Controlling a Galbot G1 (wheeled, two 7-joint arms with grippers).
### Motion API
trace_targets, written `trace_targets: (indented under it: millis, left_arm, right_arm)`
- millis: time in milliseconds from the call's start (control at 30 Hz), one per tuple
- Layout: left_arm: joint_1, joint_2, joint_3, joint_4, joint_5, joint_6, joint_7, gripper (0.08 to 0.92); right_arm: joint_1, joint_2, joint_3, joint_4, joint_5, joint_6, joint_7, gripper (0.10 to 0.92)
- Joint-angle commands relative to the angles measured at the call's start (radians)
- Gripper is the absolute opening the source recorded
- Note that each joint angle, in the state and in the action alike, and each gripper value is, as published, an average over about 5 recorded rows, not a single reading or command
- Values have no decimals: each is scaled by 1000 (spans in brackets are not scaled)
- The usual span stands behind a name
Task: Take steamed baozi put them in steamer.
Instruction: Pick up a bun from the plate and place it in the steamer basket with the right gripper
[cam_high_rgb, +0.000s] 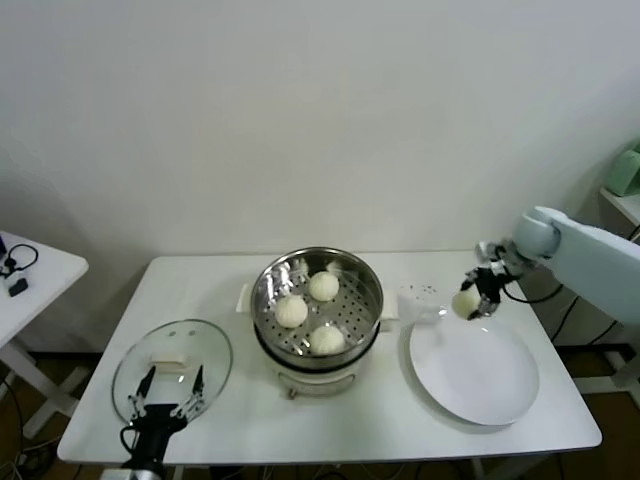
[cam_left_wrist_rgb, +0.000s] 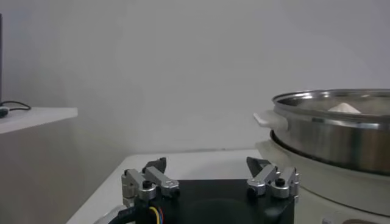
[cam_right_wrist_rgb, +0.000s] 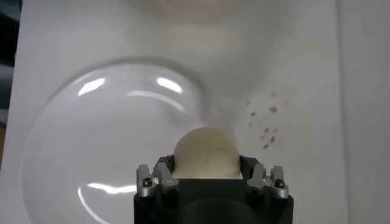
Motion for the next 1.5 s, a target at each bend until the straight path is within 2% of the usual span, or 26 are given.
trace_targets:
  millis: [33,233,567,933,1500]
  left_arm:
    - [-2,5,9,-4,4,-1,0,823]
    - [-9,6,21,-11,18,3,0,823]
    - [-54,-5,65,-24,32,27,-18,823]
    - [-58,17,64,-27,27,25,-21,823]
    - [-73,11,68,-15,38,28,-23,823]
  right_arm:
    - [429,211,-360,18,486,-87,4,687]
    - [495,330,-457,27,642,-105,15,693]
    - [450,478,-479,59,732,-145,84,696]
    - [375,525,-503,67,716,-152,124,696]
    - [295,496,-515,61,646,-154,143,696]
